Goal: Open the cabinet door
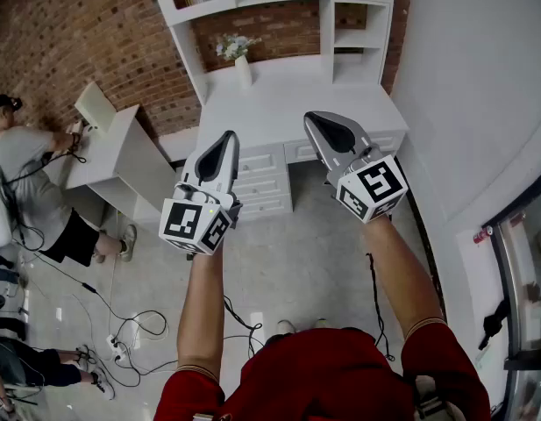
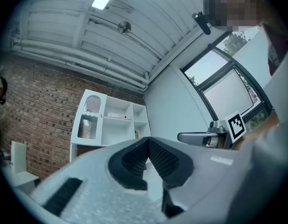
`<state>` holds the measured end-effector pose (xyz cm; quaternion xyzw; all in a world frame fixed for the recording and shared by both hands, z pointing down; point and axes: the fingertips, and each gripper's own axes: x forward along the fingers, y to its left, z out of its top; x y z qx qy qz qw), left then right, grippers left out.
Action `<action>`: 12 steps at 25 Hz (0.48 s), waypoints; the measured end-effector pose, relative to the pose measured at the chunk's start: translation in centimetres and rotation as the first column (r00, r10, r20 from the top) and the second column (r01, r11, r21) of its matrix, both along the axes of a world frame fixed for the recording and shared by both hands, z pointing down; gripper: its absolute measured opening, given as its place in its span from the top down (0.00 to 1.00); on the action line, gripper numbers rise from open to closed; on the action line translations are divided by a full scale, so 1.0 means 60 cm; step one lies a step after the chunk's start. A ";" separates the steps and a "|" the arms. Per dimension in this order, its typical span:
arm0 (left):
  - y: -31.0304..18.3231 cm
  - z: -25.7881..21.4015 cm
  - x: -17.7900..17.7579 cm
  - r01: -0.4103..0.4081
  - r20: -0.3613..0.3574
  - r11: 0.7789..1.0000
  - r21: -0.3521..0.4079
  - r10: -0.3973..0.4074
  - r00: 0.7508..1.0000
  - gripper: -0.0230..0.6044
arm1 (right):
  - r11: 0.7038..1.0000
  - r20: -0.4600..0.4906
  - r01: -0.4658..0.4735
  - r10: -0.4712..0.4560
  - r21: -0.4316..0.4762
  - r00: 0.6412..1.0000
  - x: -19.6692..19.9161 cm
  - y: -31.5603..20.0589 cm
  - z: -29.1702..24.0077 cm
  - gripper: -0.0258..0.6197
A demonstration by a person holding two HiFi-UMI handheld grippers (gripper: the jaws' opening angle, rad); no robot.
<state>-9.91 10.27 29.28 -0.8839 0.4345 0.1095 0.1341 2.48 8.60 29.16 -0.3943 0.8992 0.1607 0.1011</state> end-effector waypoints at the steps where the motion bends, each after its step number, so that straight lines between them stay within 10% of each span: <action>1: 0.001 -0.001 -0.002 -0.001 0.001 1.000 0.001 0.001 1.000 0.96 | 1.000 0.000 0.000 0.000 0.002 1.000 -0.003 0.001 -0.002 0.94; 12: 0.025 -0.010 -0.040 0.004 0.006 1.000 0.021 -0.004 1.000 0.96 | 0.999 0.020 0.005 -0.006 0.033 1.000 -0.036 0.033 -0.017 0.94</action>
